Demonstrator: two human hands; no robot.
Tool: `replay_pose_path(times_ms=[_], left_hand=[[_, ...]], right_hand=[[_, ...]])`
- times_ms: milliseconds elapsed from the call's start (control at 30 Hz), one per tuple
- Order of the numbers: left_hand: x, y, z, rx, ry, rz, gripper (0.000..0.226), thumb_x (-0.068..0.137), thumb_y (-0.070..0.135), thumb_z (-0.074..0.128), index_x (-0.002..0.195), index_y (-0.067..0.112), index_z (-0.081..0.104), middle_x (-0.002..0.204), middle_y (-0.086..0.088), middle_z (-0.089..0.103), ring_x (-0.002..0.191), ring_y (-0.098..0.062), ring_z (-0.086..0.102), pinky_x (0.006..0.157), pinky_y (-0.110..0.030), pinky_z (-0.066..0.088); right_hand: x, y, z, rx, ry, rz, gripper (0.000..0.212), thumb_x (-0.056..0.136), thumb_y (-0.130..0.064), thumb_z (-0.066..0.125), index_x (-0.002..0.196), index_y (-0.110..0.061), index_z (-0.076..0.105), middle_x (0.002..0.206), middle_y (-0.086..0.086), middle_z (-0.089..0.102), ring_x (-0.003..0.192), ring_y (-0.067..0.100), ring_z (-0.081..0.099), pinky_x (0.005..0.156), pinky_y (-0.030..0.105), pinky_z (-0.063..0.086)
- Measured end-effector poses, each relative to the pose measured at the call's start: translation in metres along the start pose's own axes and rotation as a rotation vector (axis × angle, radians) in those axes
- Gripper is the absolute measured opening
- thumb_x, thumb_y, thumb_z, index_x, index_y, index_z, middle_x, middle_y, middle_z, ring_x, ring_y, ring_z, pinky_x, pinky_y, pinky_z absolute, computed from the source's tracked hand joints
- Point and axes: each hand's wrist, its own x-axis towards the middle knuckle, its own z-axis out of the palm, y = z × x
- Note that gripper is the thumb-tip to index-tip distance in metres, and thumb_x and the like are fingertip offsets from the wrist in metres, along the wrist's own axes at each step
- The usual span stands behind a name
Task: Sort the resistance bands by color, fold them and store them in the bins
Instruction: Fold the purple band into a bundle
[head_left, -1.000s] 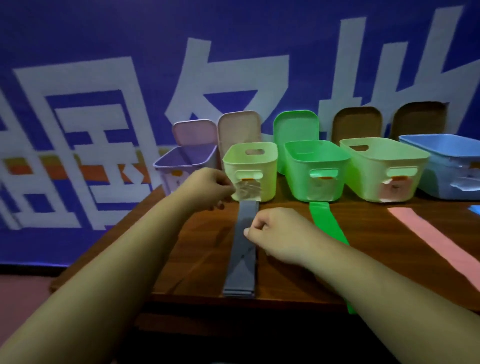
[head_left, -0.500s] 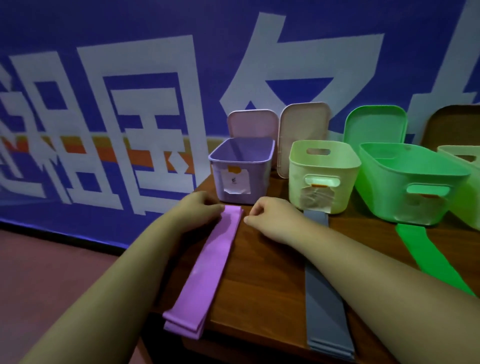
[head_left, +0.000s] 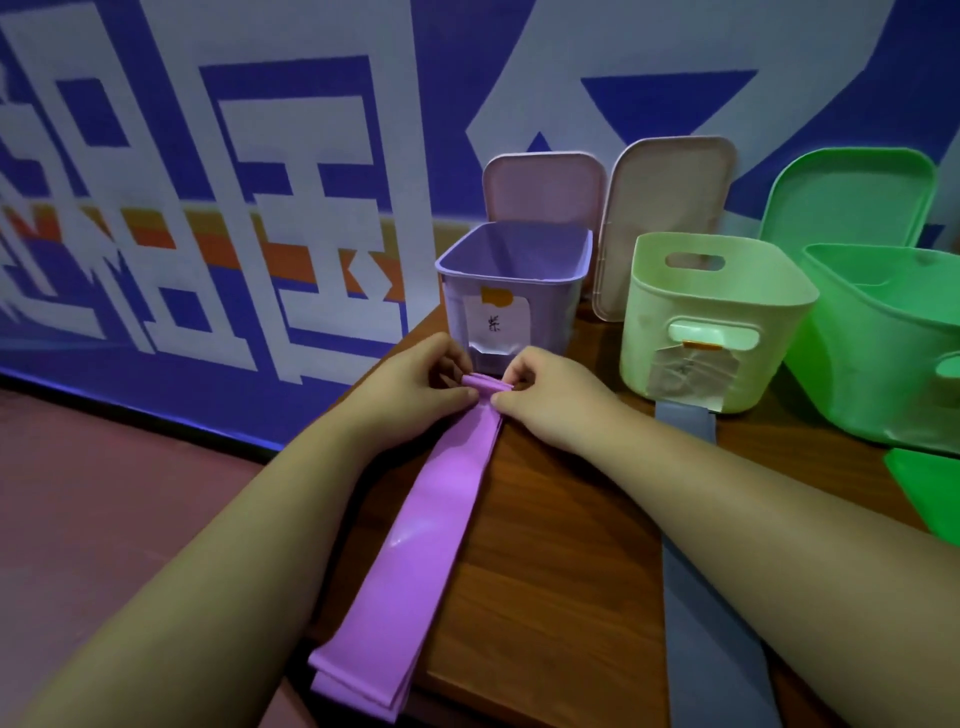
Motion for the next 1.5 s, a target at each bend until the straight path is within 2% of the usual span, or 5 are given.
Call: replay_pose_path(times_ms=[233, 567, 833, 1100, 1500], left_hand=[[-0.002, 0.002, -0.009, -0.237, -0.252, -0.113, 0.052, 0.096, 0.015, 0.075, 0.141, 0.028, 0.051, 0.097, 0.014, 0.076, 0.092, -0.007, 0.075, 0.083, -0.030, 0.059], [-0.002, 0.004, 0.004, -0.188, -0.104, -0.082, 0.028, 0.095, 0.022, 0.077, 0.117, 0.036, 0.066, 0.100, 0.010, 0.075, 0.097, -0.010, 0.073, 0.092, -0.036, 0.060], [0.001, -0.003, 0.002, -0.079, -0.067, -0.002, 0.034, 0.097, 0.024, 0.075, 0.126, 0.042, 0.068, 0.112, 0.017, 0.073, 0.104, -0.005, 0.069, 0.094, -0.036, 0.057], [-0.004, -0.004, -0.004, 0.034, -0.100, 0.047, 0.017, 0.102, 0.025, 0.069, 0.108, 0.039, 0.075, 0.101, 0.014, 0.074, 0.094, -0.006, 0.068, 0.080, -0.026, 0.050], [-0.012, -0.007, -0.009, -0.006, -0.108, 0.053, 0.016, 0.098, 0.026, 0.073, 0.105, 0.040, 0.077, 0.101, 0.020, 0.075, 0.094, 0.007, 0.068, 0.081, -0.020, 0.051]], right_hand=[[0.003, 0.000, -0.004, 0.193, 0.048, -0.007, 0.013, 0.094, -0.022, 0.073, 0.094, -0.024, 0.060, 0.073, 0.002, 0.075, 0.057, 0.022, 0.075, 0.061, 0.034, 0.058], [0.001, -0.007, -0.020, 0.180, 0.182, -0.071, 0.011, 0.092, -0.019, 0.069, 0.093, -0.026, 0.060, 0.081, 0.000, 0.074, 0.075, 0.023, 0.074, 0.071, 0.041, 0.060], [-0.031, -0.023, -0.024, 0.184, 0.100, -0.174, 0.018, 0.088, -0.020, 0.077, 0.093, -0.029, 0.063, 0.088, -0.007, 0.072, 0.074, 0.013, 0.071, 0.061, 0.027, 0.047], [-0.057, -0.018, -0.016, 0.160, 0.012, -0.198, 0.018, 0.085, -0.022, 0.081, 0.093, -0.029, 0.066, 0.083, -0.006, 0.074, 0.074, 0.012, 0.073, 0.073, 0.037, 0.061], [-0.072, -0.017, -0.012, -0.031, -0.115, -0.321, 0.019, 0.092, -0.028, 0.079, 0.100, -0.034, 0.063, 0.102, -0.016, 0.065, 0.090, -0.002, 0.058, 0.067, 0.019, 0.040]])
